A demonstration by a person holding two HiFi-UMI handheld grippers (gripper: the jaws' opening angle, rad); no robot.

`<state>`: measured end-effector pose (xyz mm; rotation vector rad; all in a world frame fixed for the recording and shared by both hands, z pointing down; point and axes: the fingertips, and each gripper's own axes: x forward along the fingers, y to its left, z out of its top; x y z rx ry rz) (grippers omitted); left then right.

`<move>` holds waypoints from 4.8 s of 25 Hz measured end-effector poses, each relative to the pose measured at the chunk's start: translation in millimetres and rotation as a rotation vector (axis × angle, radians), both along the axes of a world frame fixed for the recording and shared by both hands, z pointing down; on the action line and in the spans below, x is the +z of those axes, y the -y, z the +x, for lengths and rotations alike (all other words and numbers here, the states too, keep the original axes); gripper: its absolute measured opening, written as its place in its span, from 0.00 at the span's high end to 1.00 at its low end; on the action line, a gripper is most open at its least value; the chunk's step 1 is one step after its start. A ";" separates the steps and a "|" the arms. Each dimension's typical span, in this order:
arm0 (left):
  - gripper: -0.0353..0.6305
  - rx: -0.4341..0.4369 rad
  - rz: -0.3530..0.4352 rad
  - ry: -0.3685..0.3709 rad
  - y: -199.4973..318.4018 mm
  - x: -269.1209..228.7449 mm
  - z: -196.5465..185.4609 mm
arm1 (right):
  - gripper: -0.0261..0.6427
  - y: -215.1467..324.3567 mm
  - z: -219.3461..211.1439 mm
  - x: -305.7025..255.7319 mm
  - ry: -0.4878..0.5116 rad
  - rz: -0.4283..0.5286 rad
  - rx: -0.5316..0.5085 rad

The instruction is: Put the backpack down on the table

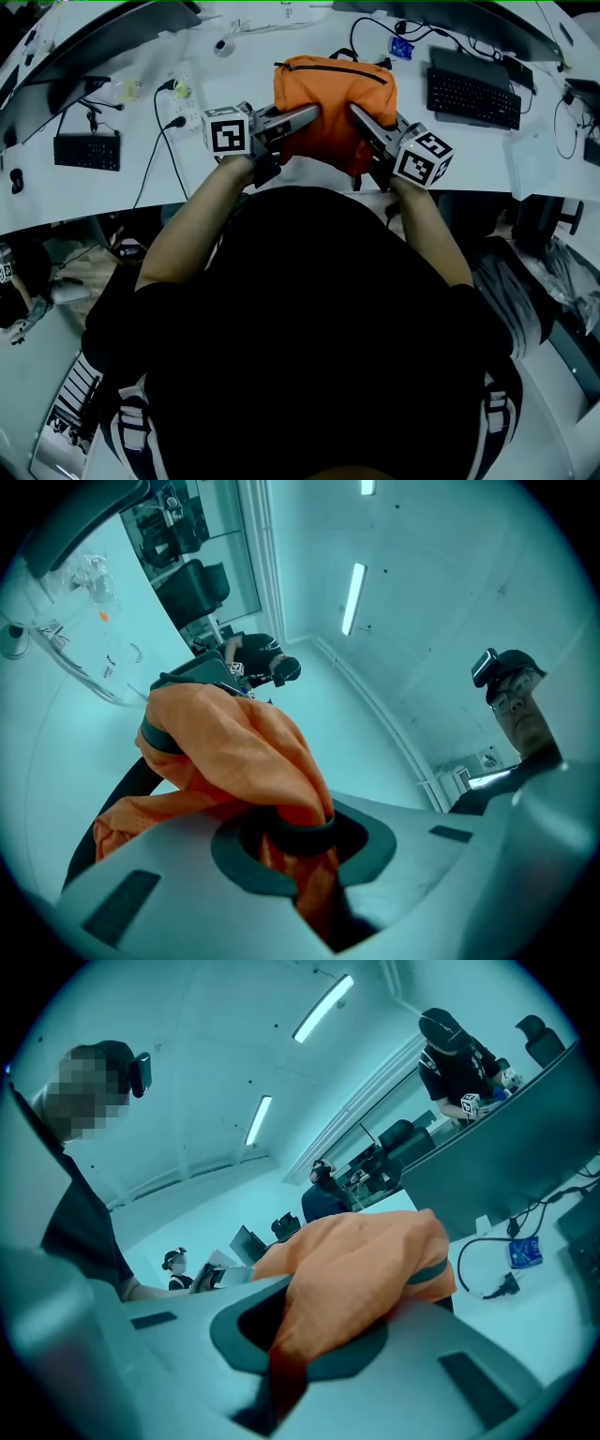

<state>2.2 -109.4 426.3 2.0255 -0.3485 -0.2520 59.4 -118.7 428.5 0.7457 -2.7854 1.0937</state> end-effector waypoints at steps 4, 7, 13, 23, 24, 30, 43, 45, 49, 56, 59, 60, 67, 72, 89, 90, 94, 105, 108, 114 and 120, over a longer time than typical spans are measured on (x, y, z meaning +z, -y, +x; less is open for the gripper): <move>0.85 0.009 -0.027 0.004 5.9 9.1 3.0 | 0.91 5.7 1.9 10.6 -0.012 -0.023 -0.001; 0.85 0.015 -0.042 0.006 10.5 18.4 4.3 | 0.91 10.3 2.9 20.2 -0.016 -0.045 -0.003; 0.85 0.018 -0.068 0.028 17.4 37.2 8.5 | 0.91 18.2 7.2 42.0 -0.021 -0.089 -0.009; 0.85 0.022 -0.141 0.058 23.8 70.4 10.2 | 0.91 23.9 7.6 80.2 -0.017 -0.187 -0.008; 0.85 0.022 -0.147 0.059 24.9 73.3 10.7 | 0.91 25.1 8.0 83.2 -0.019 -0.193 -0.009; 0.85 0.035 -0.181 0.072 28.4 96.1 11.2 | 0.91 29.0 8.2 108.4 -0.033 -0.220 0.001; 0.85 0.057 -0.236 0.102 32.9 135.5 9.7 | 0.91 32.4 7.7 144.2 -0.070 -0.294 0.009; 0.85 0.064 -0.259 0.102 31.6 138.6 12.3 | 0.91 31.4 9.1 150.8 -0.075 -0.310 0.007; 0.85 0.076 -0.276 0.115 30.8 147.3 14.3 | 0.91 30.9 10.7 161.6 -0.084 -0.333 0.004; 0.85 0.082 -0.306 0.139 31.6 167.6 14.5 | 0.91 29.8 12.6 183.6 -0.070 -0.415 0.017; 0.85 0.088 -0.321 0.131 34.2 172.0 13.7 | 0.91 32.6 11.9 187.9 -0.055 -0.442 0.020; 0.85 0.090 -0.323 0.131 34.7 173.8 13.6 | 0.91 32.6 12.3 189.8 -0.053 -0.454 0.024; 0.85 0.098 -0.336 0.142 38.5 189.1 9.8 | 0.91 38.0 14.0 203.0 -0.082 -0.465 0.066; 0.85 0.105 -0.362 0.146 39.7 200.7 10.8 | 0.91 39.4 14.1 212.8 -0.102 -0.455 0.045; 0.85 0.140 -0.397 0.165 41.1 228.4 11.2 | 0.91 37.3 19.5 239.3 -0.138 -0.505 0.055; 0.85 0.143 -0.399 0.166 40.7 229.6 11.1 | 0.91 36.4 19.1 240.3 -0.141 -0.509 0.052; 0.85 0.144 -0.406 0.181 40.0 235.3 11.0 | 0.91 35.9 19.7 244.4 -0.153 -0.513 0.047; 0.85 0.142 -0.428 0.185 37.6 249.1 11.4 | 0.91 32.7 22.5 255.8 -0.145 -0.561 0.064; 0.85 0.148 -0.431 0.190 37.2 251.0 12.0 | 0.91 32.3 23.2 257.7 -0.143 -0.567 0.069; 0.85 0.156 -0.442 0.184 36.9 252.5 12.2 | 0.91 32.4 23.2 259.4 -0.143 -0.575 0.068; 0.85 0.153 -0.444 0.190 37.1 254.2 11.9 | 0.91 32.4 22.4 260.6 -0.152 -0.571 0.059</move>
